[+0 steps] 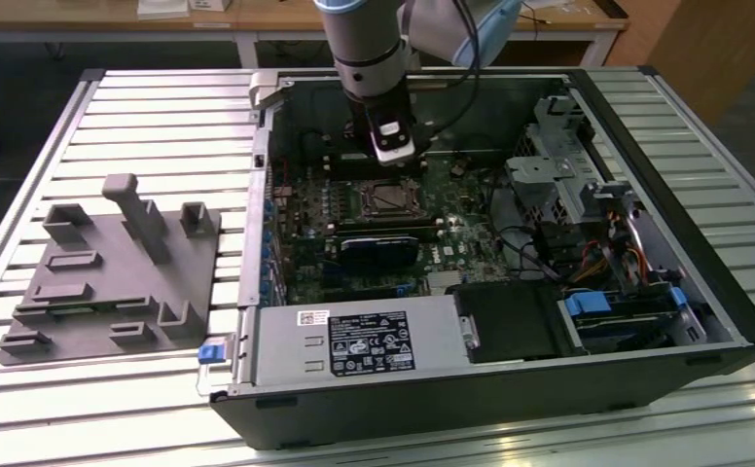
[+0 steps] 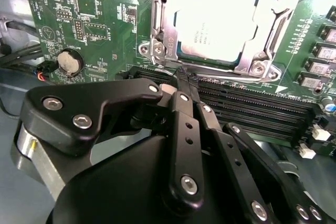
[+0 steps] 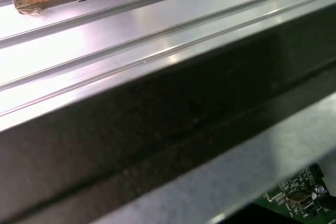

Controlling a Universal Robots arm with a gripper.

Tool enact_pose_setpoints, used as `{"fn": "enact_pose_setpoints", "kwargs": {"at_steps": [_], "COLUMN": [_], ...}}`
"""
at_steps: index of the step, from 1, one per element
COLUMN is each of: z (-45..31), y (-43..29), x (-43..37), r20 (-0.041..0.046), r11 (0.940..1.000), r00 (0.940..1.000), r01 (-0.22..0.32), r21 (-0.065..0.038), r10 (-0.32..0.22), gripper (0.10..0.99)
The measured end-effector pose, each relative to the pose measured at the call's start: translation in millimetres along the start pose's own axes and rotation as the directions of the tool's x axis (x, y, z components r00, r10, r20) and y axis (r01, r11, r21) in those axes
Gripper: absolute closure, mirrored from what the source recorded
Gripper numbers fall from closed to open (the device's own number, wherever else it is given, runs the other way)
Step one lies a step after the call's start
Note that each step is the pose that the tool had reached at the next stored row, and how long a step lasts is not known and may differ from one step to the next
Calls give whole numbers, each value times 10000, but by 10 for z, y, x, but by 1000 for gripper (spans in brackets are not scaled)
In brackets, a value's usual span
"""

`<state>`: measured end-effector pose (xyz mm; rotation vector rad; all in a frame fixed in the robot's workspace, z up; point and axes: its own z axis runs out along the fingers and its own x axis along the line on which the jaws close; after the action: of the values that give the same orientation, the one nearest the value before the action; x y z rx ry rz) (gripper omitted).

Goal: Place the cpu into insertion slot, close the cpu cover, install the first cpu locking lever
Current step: 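Install the first cpu locking lever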

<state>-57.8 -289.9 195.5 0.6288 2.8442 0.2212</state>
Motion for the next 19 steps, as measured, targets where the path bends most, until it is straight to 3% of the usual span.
{"fn": "enact_pose_setpoints", "kwargs": {"at_steps": [19], "z": [28], "y": [-11], "x": [3], "r20": [35], "r11": [9999], "r00": [9999], "r01": [-164], "r21": [33], "r10": [164], "gripper": [980]}}
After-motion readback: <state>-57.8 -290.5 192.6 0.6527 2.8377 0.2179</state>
